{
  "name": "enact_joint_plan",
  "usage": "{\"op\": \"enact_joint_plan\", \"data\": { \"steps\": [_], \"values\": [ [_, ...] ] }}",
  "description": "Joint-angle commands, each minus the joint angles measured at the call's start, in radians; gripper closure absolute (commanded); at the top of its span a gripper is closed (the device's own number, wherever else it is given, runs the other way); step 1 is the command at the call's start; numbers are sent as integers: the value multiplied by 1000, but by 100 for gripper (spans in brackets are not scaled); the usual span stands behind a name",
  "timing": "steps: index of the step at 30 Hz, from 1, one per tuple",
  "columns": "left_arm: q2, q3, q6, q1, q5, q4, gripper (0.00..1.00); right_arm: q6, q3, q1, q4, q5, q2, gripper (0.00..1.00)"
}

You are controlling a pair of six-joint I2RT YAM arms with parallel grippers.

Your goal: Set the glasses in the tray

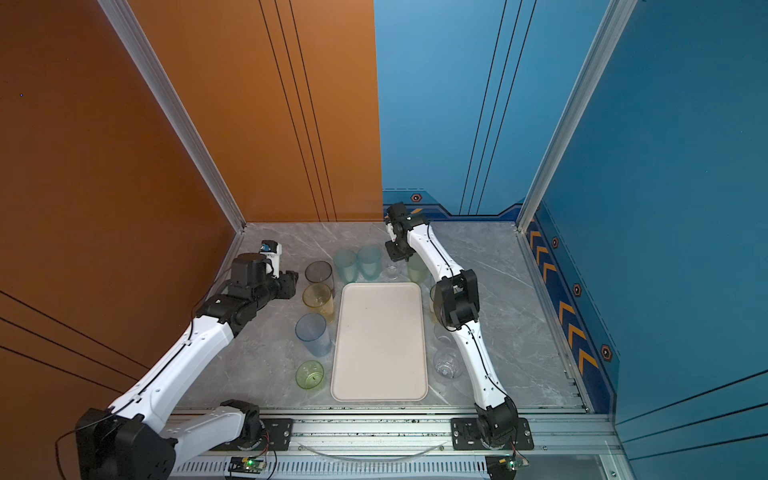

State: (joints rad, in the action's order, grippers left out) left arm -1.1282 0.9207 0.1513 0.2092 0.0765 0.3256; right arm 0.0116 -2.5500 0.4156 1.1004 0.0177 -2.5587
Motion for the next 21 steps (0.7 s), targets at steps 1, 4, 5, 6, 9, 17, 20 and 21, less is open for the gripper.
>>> {"op": "enact_joint_plan", "data": {
  "steps": [1,4,5,6,9,17,20,21],
  "values": [
    [-4,19,7,-10,-21,-7,43,26,-20,14,33,-60,-8,91],
    [-4,17,7,-9,-23,-5,43,31,-7,20,32,-77,1,93],
    [-5,17,7,-9,-23,-4,43,33,-4,22,32,-85,3,94],
    [-5,18,7,-10,-24,-3,43,35,1,25,32,-95,7,95],
    [-8,18,7,-9,-24,-2,43,42,11,32,32,-119,20,96],
    [-21,19,0,-2,-13,4,44,30,67,32,-7,-135,97,98],
    [-22,19,-5,4,-5,6,44,22,90,31,-19,-127,137,98],
    [-22,18,-5,5,-2,6,44,21,97,31,-21,-124,151,98]
  ]
}}
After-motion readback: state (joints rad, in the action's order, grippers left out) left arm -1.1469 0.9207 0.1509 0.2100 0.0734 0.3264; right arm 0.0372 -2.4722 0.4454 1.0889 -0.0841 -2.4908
